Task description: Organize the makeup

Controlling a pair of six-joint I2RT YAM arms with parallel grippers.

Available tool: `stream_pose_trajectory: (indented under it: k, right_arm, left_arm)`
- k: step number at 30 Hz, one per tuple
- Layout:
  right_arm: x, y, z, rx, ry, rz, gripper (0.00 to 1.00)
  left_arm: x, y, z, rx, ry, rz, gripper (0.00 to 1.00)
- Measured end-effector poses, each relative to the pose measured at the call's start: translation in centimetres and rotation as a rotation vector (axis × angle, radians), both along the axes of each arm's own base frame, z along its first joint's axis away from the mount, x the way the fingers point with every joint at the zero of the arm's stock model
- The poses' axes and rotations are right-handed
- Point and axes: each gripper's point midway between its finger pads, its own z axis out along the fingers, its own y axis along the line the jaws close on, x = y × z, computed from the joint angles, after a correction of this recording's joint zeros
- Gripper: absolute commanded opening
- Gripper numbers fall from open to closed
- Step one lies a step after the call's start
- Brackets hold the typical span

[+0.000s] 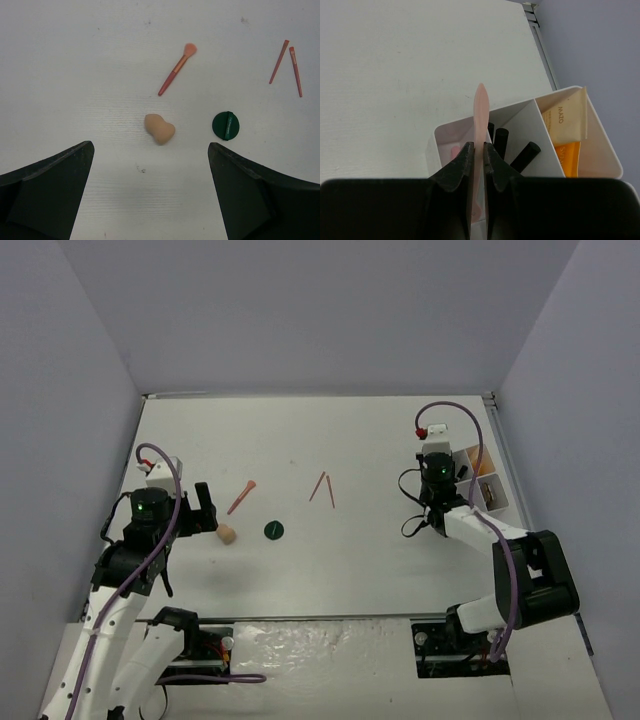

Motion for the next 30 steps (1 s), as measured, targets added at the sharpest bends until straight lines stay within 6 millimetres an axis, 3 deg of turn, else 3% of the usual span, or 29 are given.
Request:
stream_pose_trajectory:
  k: [11,12,15,20,25,30]
  right_arm:
    - [1.1,-0.7,-2.3,-0.039,0.026,-0.008,0.02]
    - [1.1,-0.7,-2.5,-0.040,0.030,-0.008,0.05]
    - [1.1,-0.6,-2.8,-0.033,0.036,-0.006,0.29]
    - [1.0,-0.3,-3.1,0.000,0.032,-0.007,0.61]
    - [0.1,-0.1,-2.2,0.040,0.016,0.000,0.67]
    - [-0.8,0.9,1.8,0.111,-0.061,0.030,0.71]
  left_arm:
    - [0.0,0.0,0.0,0.000,-0.001,0.000,0.97]
    - [0.0,0.0,0.0,0.000,-0.001,0.000,0.97]
    - [0.0,0.0,0.0,0.000,-0.001,0.000,0.97]
    - [0.0,0.0,0.0,0.000,-0.001,0.000,0.97]
    - [0.0,0.0,0.0,-0.001,-0.001,-0.001,0.97]
    - [0.2,-0.2,-0.2,-0.002,0.011,-0.006,0.97]
